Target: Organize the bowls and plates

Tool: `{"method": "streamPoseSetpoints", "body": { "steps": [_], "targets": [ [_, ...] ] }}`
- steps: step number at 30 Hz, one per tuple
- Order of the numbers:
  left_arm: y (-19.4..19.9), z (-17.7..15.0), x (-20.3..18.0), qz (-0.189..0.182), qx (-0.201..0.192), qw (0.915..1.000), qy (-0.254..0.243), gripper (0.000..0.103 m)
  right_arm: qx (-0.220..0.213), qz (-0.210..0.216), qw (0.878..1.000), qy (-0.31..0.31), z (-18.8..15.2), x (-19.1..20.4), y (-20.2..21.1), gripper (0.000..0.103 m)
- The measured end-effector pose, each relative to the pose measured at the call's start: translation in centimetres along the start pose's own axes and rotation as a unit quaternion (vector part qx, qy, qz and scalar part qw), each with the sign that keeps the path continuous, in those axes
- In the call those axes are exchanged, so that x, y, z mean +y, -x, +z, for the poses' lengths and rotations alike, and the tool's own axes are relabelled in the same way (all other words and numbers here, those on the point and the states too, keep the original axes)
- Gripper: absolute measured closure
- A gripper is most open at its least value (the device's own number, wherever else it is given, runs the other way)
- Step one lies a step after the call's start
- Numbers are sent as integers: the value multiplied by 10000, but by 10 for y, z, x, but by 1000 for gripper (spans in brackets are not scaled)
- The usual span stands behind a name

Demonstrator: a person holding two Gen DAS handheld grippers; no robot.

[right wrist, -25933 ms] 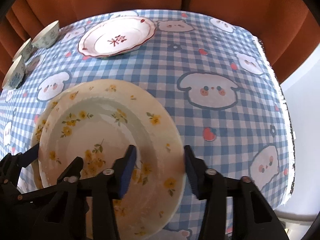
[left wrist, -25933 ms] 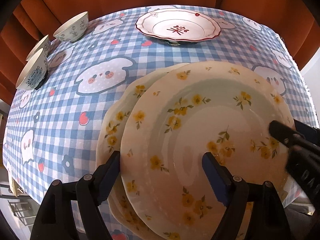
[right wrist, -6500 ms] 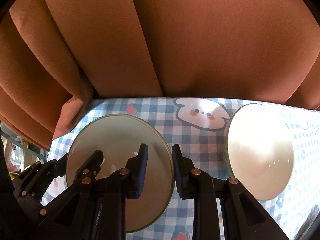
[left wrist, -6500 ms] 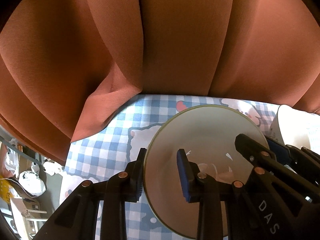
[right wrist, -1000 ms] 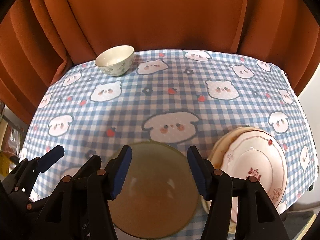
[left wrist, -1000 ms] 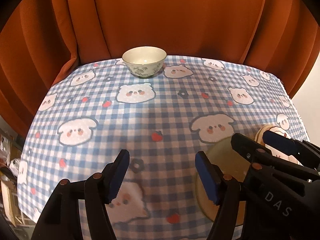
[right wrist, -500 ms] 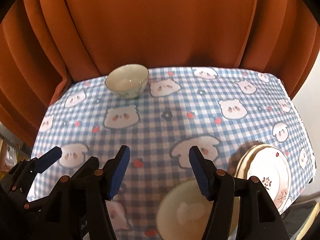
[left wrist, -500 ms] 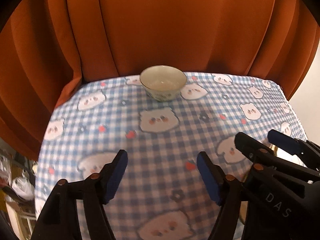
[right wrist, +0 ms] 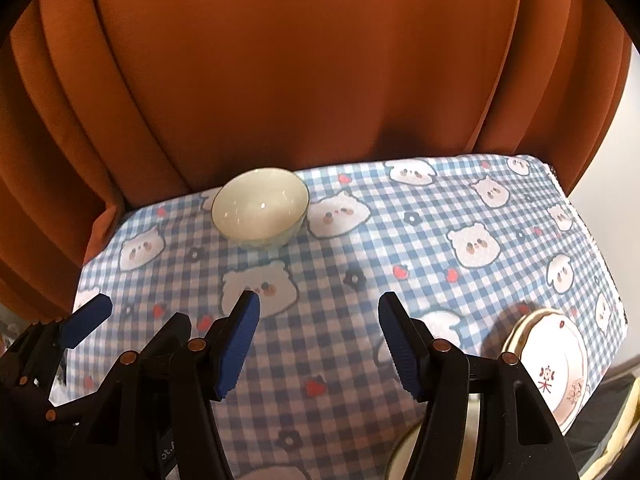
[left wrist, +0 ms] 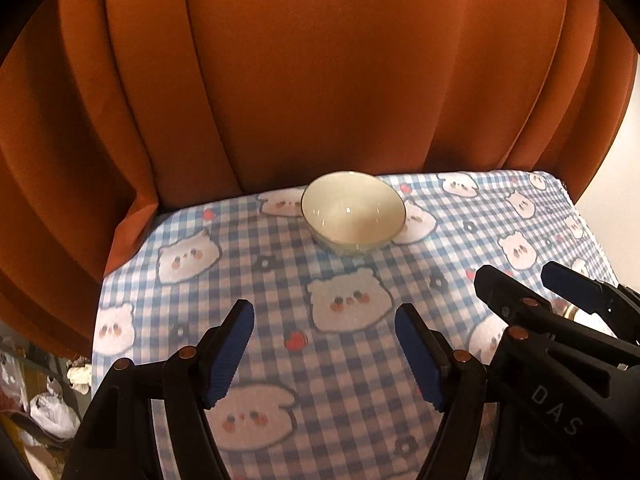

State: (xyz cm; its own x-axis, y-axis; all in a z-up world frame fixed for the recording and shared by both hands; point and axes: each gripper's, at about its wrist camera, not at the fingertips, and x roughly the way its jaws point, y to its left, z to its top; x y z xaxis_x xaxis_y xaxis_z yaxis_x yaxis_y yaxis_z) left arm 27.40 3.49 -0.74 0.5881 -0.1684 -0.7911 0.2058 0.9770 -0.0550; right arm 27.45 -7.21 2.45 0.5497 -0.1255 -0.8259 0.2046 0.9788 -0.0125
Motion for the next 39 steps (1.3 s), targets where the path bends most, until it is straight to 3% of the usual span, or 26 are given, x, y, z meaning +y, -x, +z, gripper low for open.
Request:
{"method": "streamPoseSetpoints", "body": {
  "steps": [8, 15, 26, 29, 33, 36, 39],
  "targets": [
    [-38, 42, 2, 21, -48, 10000, -44, 27, 27, -176, 9997, -190, 40, 1, -38, 28],
    [-82, 65, 3, 146, -3, 9997, 171, 27, 67, -20, 9993, -378, 69, -4, -86, 27],
    [-150, 84, 8, 377, 82, 9990, 213, 29, -28, -28, 9993, -367, 86, -4, -155, 28],
    [-166, 85, 8, 407, 155, 9988, 201, 30, 44, 90, 9994, -343, 90, -3, -173, 38],
    [-182, 84, 6, 382, 224, 9987, 252, 41, 88, 180, 9995, -234, 91, 2, -189, 51],
    [-190, 82, 4, 304, 319, 9987, 275, 55, 182, 285, 9993, -144, 92, 6, -199, 67],
    [-194, 81, 2, 260, 330, 9988, 245, 64, 269, 365, 9989, -68, 91, 10, -207, 76]
  ]
}}
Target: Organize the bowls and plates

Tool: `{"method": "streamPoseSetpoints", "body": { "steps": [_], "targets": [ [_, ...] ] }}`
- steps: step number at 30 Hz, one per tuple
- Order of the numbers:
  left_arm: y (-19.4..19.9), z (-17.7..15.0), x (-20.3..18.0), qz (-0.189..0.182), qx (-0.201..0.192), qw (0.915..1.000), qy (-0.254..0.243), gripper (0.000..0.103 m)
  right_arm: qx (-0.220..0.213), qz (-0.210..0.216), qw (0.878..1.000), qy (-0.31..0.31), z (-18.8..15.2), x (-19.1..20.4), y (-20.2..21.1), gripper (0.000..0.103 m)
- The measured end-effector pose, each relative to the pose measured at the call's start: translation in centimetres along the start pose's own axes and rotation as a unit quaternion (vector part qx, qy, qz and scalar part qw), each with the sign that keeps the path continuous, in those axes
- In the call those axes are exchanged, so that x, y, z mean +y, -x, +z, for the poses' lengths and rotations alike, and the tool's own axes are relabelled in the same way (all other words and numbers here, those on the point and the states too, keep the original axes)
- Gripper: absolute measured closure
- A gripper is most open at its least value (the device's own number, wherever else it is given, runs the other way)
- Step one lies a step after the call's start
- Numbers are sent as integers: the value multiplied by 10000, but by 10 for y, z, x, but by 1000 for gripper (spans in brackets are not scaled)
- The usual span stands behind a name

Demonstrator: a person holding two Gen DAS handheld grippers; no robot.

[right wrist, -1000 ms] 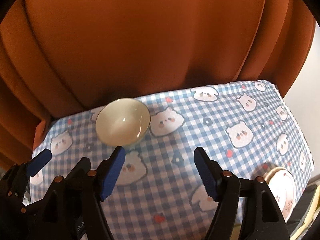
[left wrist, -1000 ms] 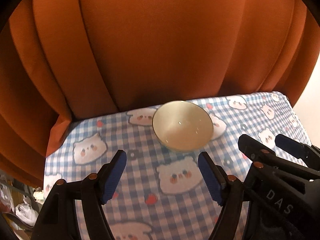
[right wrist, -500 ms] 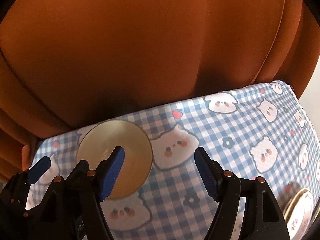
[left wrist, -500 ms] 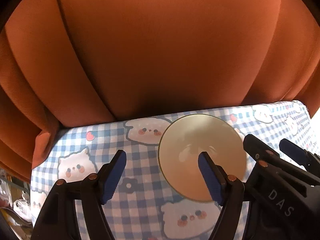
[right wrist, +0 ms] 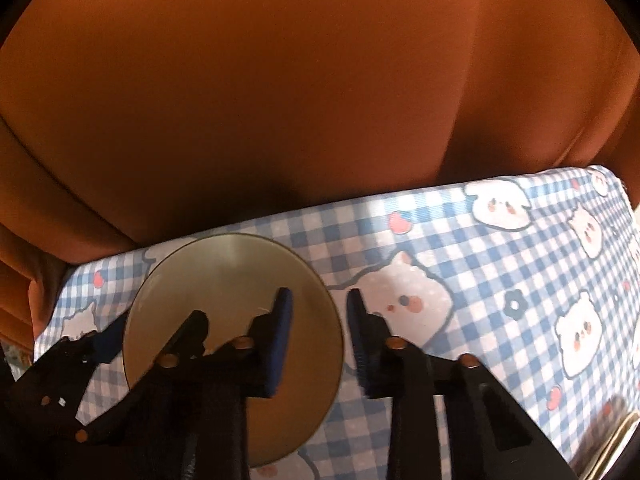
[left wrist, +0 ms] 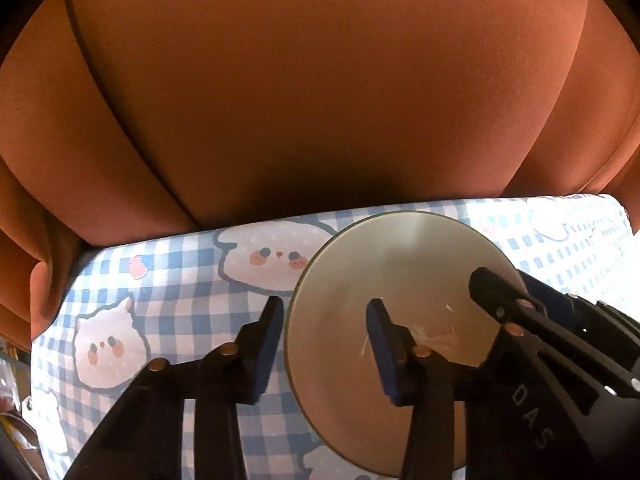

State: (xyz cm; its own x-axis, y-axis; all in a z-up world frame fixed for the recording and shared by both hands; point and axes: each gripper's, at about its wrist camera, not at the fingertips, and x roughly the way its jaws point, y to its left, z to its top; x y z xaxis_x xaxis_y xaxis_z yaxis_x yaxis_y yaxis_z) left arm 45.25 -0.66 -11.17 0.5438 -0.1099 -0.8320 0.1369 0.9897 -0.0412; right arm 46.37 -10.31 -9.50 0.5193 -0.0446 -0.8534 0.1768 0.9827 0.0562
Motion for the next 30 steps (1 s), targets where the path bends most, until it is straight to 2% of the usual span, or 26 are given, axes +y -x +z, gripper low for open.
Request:
{"method": "streamPoseSetpoints", "body": {
  "steps": [5, 16, 30],
  "targets": [
    [0, 0, -2, 13, -3, 10000, 34, 69, -21, 45, 10000, -20, 0, -2, -3, 78],
    [24, -3, 5, 43, 49, 10000, -54, 69, 18, 79, 10000, 15, -5, 4, 14, 78],
    [97, -29, 21, 39, -88, 9999, -52, 69, -121, 73, 9999, 44, -41, 21, 85, 78]
  ]
}}
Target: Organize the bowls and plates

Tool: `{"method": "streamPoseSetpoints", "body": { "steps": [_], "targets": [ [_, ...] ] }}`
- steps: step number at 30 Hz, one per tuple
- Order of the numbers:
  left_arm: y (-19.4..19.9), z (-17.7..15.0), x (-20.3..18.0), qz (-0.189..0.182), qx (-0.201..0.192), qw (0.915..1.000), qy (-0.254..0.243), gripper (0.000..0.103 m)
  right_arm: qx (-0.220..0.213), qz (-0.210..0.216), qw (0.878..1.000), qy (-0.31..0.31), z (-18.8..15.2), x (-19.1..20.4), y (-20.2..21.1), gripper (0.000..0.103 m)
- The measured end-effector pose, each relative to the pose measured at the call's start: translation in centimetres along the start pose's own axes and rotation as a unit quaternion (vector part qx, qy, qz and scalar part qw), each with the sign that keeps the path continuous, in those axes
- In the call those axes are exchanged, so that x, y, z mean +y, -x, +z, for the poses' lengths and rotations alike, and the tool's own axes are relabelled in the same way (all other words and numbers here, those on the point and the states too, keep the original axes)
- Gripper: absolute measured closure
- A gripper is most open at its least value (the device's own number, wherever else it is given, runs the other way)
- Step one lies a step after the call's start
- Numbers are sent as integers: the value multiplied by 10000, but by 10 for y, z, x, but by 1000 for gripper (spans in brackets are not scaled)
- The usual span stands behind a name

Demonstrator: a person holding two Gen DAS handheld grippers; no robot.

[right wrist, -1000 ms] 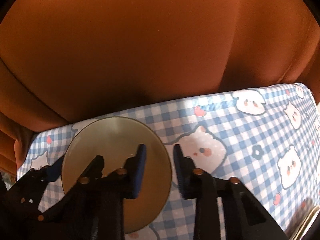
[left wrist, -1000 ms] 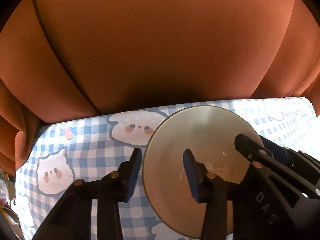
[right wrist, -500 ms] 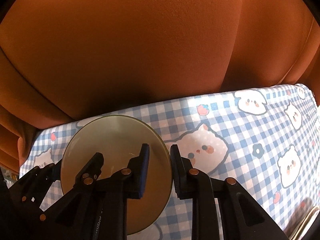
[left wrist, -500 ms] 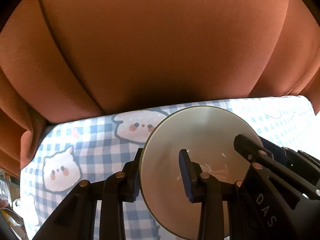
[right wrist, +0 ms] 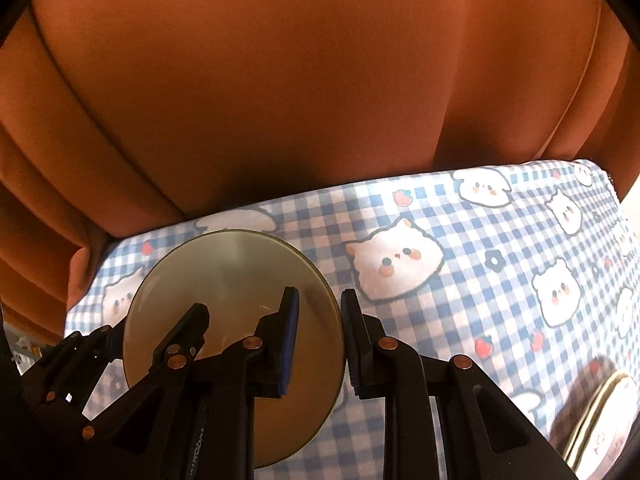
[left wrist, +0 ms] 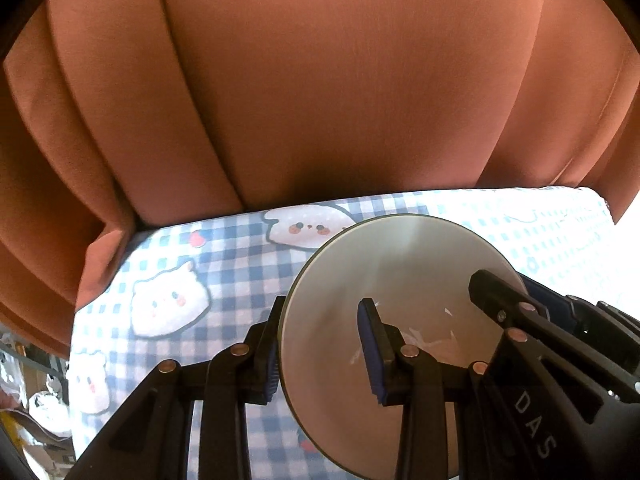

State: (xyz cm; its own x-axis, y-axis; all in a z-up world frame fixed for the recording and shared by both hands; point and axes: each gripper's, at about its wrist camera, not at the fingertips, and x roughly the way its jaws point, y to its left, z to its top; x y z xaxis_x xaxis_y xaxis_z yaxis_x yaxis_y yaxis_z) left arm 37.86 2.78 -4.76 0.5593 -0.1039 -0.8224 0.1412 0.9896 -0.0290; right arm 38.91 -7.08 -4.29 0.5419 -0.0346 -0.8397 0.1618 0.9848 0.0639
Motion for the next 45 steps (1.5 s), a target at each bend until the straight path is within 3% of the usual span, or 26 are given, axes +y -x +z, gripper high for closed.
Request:
{"method": "streamPoseSetpoints", "body": {
  "steps": [17, 28, 45],
  "targets": [
    [96, -40, 4, -148, -335, 9993, -103, 69, -264, -101, 9996, -81, -51, 21, 101, 78],
    [129, -74, -7, -140, -410, 9990, 103, 69, -336, -1, 9994, -33, -83, 10, 141, 78],
    [160, -113, -80, 291, -430, 9979, 397, 69, -336, 538, 9976, 263, -111, -59, 172, 78]
  ]
}}
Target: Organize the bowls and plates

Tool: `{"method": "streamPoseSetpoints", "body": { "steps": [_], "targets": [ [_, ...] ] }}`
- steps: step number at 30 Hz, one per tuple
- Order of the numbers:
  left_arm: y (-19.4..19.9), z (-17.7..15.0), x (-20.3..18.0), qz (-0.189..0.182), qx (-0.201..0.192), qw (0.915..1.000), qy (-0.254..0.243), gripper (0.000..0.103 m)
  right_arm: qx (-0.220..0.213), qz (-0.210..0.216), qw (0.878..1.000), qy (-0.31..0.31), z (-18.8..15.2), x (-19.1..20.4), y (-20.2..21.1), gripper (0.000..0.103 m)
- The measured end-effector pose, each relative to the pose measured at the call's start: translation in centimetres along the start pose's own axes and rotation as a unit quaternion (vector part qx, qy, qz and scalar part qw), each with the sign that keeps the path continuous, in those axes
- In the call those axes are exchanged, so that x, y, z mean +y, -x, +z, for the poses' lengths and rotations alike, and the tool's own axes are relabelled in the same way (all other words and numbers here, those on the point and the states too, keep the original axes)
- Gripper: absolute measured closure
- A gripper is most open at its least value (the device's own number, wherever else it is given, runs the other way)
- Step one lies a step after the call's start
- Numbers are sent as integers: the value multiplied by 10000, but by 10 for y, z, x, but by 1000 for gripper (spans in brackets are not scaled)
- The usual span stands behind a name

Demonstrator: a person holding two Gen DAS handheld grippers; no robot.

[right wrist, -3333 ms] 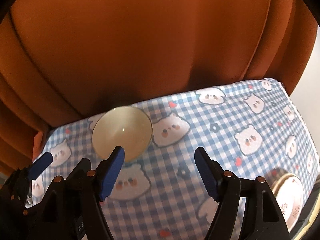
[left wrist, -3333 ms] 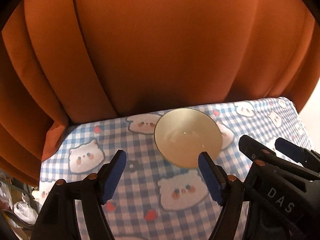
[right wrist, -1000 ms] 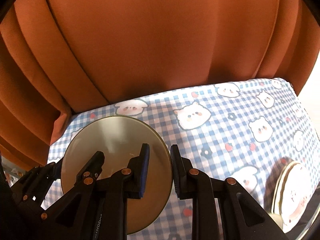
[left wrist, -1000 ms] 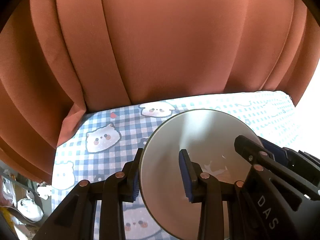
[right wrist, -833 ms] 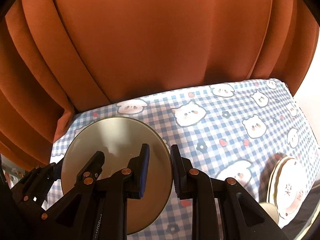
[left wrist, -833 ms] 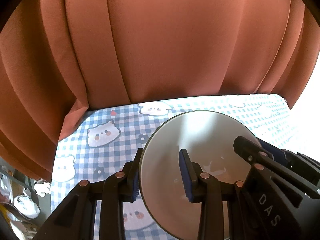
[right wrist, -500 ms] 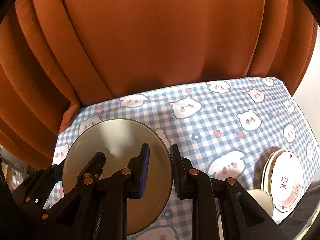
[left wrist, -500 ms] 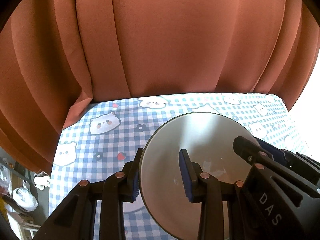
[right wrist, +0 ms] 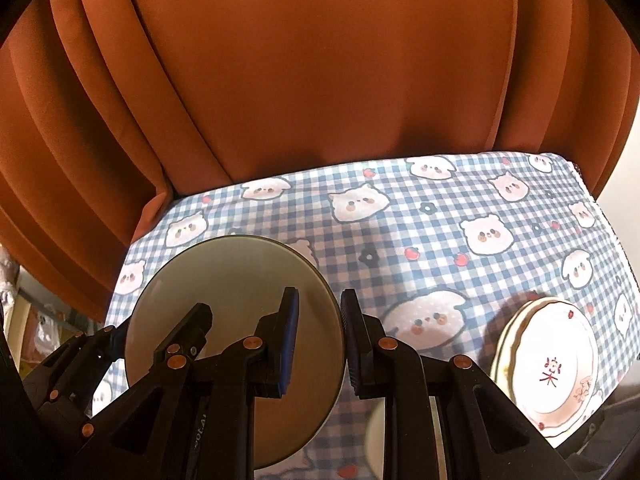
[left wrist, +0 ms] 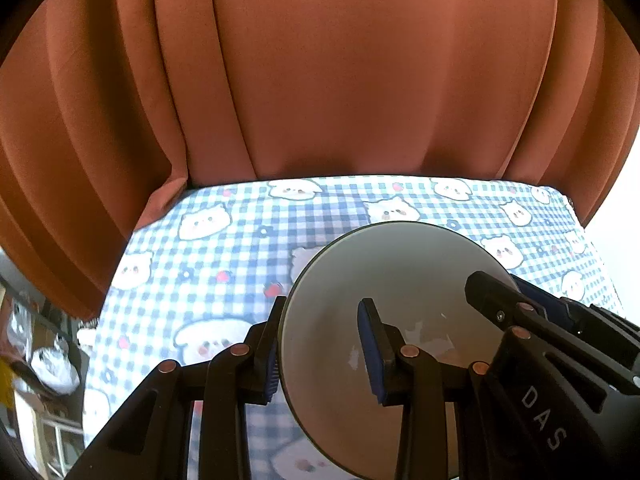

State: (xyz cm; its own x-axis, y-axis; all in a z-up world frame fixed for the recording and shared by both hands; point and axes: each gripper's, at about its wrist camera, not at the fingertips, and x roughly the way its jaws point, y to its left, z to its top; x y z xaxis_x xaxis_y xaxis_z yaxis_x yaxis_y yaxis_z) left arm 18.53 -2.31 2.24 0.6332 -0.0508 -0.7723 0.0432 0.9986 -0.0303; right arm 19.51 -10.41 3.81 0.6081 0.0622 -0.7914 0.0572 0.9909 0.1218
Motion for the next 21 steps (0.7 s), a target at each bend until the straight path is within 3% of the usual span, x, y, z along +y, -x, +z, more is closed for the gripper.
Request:
{"method": "streamPoseSetpoints", "body": {
  "steps": [10, 21],
  "targets": [
    [14, -30, -54, 260, 26, 9996, 92, 69, -7, 328, 9994, 134, -22, -58, 17, 78],
    [17, -59, -102, 194, 124, 9996, 178, 69, 107, 334, 9990, 277, -47, -113, 26, 78]
  ]
}}
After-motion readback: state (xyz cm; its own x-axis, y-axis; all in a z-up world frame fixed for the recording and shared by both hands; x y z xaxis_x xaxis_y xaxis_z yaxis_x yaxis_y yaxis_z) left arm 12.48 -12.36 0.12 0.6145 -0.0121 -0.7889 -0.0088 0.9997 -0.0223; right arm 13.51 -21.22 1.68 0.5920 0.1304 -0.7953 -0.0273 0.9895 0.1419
